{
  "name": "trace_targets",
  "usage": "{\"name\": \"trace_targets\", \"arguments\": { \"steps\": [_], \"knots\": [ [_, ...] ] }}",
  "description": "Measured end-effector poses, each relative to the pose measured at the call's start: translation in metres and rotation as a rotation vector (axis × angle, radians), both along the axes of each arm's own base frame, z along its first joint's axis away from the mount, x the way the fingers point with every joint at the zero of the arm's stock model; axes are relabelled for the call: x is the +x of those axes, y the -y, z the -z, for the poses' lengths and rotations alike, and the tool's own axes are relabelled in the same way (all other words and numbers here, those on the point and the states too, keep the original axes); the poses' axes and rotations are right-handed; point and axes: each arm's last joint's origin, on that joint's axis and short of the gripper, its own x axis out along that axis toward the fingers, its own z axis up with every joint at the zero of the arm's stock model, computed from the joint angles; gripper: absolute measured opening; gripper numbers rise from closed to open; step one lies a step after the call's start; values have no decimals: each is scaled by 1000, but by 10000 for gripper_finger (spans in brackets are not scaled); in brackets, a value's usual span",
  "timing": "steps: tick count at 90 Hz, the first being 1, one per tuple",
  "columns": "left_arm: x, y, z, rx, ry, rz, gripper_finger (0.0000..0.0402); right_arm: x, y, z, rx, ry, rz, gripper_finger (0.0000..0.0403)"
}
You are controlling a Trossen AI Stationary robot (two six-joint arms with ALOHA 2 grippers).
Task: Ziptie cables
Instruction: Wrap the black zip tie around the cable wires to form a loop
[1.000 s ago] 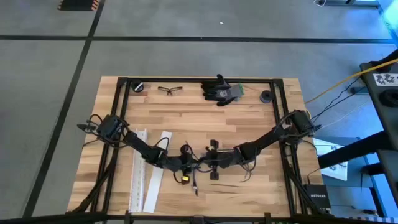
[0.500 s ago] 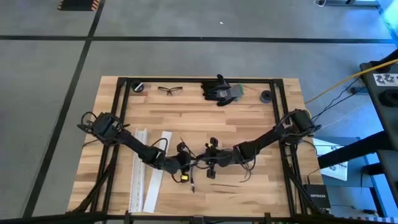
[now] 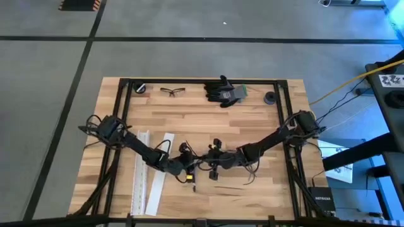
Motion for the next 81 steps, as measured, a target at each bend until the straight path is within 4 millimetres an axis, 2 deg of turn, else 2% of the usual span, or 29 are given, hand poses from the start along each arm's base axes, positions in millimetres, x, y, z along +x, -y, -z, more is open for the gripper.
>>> {"name": "trace_targets", "arguments": {
  "steps": [25,50,72,81],
  "knots": [
    [3,-8,0,2,-2,-20,74,0,0,0,-3,-1,5,0],
    [-2,3,3,40,-37,24,7,0,0,1,-1,-6,-2,0],
    [-6,10,-1,35,-29,47,0,0,0,1,26,-6,1,2],
    [-7,13,-8,31,-17,56,0,-1,0,0,71,-4,24,20]
  ]
}}
